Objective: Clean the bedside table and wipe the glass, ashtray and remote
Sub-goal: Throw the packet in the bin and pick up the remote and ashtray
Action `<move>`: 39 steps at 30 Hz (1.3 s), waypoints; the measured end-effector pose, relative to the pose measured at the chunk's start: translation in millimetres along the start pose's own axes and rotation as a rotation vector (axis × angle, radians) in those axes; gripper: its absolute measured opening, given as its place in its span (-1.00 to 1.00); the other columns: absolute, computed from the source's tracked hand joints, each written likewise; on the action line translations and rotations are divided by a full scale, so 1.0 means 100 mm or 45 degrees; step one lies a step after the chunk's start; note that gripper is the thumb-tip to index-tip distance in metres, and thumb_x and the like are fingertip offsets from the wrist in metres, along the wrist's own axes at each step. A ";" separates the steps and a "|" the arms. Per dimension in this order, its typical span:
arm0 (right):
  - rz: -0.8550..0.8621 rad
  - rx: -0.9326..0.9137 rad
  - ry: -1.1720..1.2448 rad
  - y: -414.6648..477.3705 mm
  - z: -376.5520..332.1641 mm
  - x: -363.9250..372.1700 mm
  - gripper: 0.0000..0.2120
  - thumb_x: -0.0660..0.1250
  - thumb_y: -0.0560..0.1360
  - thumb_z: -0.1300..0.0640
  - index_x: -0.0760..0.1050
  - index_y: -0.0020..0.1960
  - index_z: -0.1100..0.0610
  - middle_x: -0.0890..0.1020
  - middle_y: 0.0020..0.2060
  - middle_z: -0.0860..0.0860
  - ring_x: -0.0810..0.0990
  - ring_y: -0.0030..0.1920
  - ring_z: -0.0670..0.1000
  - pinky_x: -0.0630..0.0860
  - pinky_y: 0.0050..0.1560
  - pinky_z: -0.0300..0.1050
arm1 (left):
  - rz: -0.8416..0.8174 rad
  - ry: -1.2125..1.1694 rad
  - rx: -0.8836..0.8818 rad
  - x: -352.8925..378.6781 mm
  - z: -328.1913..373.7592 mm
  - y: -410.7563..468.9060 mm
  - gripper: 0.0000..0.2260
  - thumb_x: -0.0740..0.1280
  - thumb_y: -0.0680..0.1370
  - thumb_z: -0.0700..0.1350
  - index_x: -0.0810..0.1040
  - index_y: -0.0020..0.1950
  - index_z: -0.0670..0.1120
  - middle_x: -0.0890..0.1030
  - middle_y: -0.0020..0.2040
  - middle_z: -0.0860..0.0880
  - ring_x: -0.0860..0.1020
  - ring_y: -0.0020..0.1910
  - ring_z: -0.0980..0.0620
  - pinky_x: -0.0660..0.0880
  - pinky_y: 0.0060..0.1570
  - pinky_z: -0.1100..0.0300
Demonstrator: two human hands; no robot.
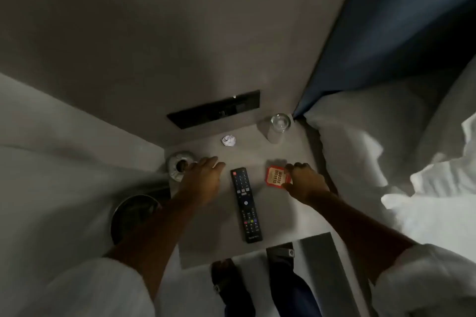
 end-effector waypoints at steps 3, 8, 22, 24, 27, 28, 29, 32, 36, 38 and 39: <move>0.007 0.012 0.022 0.27 0.06 0.30 -0.46 0.32 0.52 -0.03 0.20 0.41 0.02 0.44 0.28 0.11 0.41 0.28 0.13 0.50 0.16 0.10 | 0.039 0.177 0.184 0.21 0.12 0.37 -0.50 0.24 0.55 -0.18 0.27 0.50 -0.06 0.26 0.55 -0.11 0.25 0.50 -0.13 0.36 0.37 -0.08; 0.183 0.060 -0.050 0.48 0.11 0.54 -0.26 0.43 0.40 -0.15 0.17 0.46 -0.02 0.31 0.35 0.12 0.33 0.30 0.18 0.44 0.20 0.17 | 0.088 0.088 0.079 0.33 -0.03 0.93 -0.35 0.30 0.50 -0.28 0.18 0.55 -0.02 0.12 0.59 -0.16 0.18 0.54 -0.18 0.25 0.43 -0.09; 0.214 -0.003 -0.089 0.12 0.14 0.84 -0.37 0.41 0.46 -0.03 0.32 0.44 0.16 0.42 0.37 0.08 0.42 0.26 0.15 0.47 0.12 0.09 | 0.264 -0.467 -0.176 0.75 -0.36 0.59 -0.62 0.26 0.51 -0.38 0.59 0.26 -0.11 0.50 0.33 -0.09 0.46 0.30 -0.17 0.45 0.24 -0.06; 0.238 0.060 -0.079 0.12 0.10 0.86 -0.39 0.42 0.47 0.09 0.28 0.46 0.15 0.44 0.34 0.11 0.41 0.25 0.17 0.44 0.12 0.09 | 0.302 -0.620 -0.248 0.83 -0.47 0.25 -0.60 0.26 0.51 -0.41 0.56 0.30 -0.13 0.48 0.34 -0.13 0.46 0.30 -0.17 0.50 0.21 -0.08; 0.308 0.246 0.034 0.14 0.15 0.81 -0.38 0.49 0.40 0.07 0.32 0.37 0.14 0.50 0.19 0.17 0.44 0.15 0.20 0.42 0.09 0.11 | 0.361 -0.746 -0.266 0.93 -0.61 -0.21 -0.62 0.25 0.53 -0.40 0.54 0.32 -0.17 0.50 0.33 -0.18 0.51 0.26 -0.16 0.52 0.22 -0.02; 0.315 0.317 0.076 0.15 0.21 0.78 -0.36 0.53 0.36 0.01 0.34 0.33 0.16 0.50 0.16 0.20 0.44 0.14 0.23 0.44 0.08 0.14 | 0.398 -0.795 -0.264 0.95 -0.65 -0.33 -0.65 0.25 0.55 -0.38 0.55 0.31 -0.19 0.53 0.28 -0.21 0.55 0.21 -0.17 0.52 0.18 0.05; 0.299 0.366 0.081 0.16 0.24 0.77 -0.32 0.56 0.31 -0.03 0.36 0.29 0.19 0.50 0.15 0.23 0.44 0.13 0.26 0.45 0.08 0.17 | 0.421 -0.835 -0.297 0.99 -0.73 -0.47 -0.68 0.25 0.57 -0.35 0.54 0.31 -0.19 0.55 0.24 -0.21 0.58 0.16 -0.16 0.50 0.12 0.14; 0.182 0.382 -0.006 0.19 0.31 0.72 -0.39 0.56 0.32 -0.02 0.43 0.22 0.24 0.54 0.11 0.29 0.48 0.13 0.31 0.47 0.10 0.20 | 0.392 -1.003 -0.488 1.24 -0.98 -0.78 -0.71 0.27 0.61 -0.16 0.49 0.34 -0.13 0.56 0.24 -0.12 0.57 0.15 -0.03 0.41 0.06 0.27; 0.168 0.207 0.190 0.16 -0.06 0.67 -0.75 0.26 0.58 0.00 0.52 0.01 0.19 0.66 -0.13 0.21 0.63 -0.11 0.23 0.58 0.00 0.14 | 0.402 -1.147 -0.593 1.47 -1.28 -1.24 -0.72 0.22 0.62 0.08 0.56 0.13 -0.09 0.58 -0.05 0.05 0.52 -0.16 0.24 0.52 -0.06 0.20; 0.245 0.147 0.393 0.09 -0.48 0.67 -0.72 0.22 0.60 -0.04 0.50 -0.02 0.19 0.64 -0.16 0.20 0.62 -0.17 0.19 0.58 -0.06 0.10 | 0.333 -1.205 -0.676 1.65 -1.43 -1.47 -0.77 0.27 0.61 0.07 0.57 0.09 -0.07 0.58 -0.09 0.08 0.51 -0.18 0.28 0.47 -0.11 0.28; 0.272 0.098 0.478 0.07 -0.74 0.69 -0.73 0.21 0.60 -0.04 0.50 -0.02 0.18 0.63 -0.17 0.18 0.62 -0.20 0.14 0.58 -0.11 0.03 | 0.286 -1.223 -0.736 1.75 -1.49 -1.56 -0.79 0.30 0.60 0.04 0.57 0.11 -0.06 0.59 -0.07 0.07 0.53 -0.15 0.24 0.48 -0.08 0.28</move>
Point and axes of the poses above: each hand's wrist, its own y-axis towards the middle knuckle, its own x-axis out of the palm, z = x × y, the point moved 9 cm from there along y, towards the middle knuckle
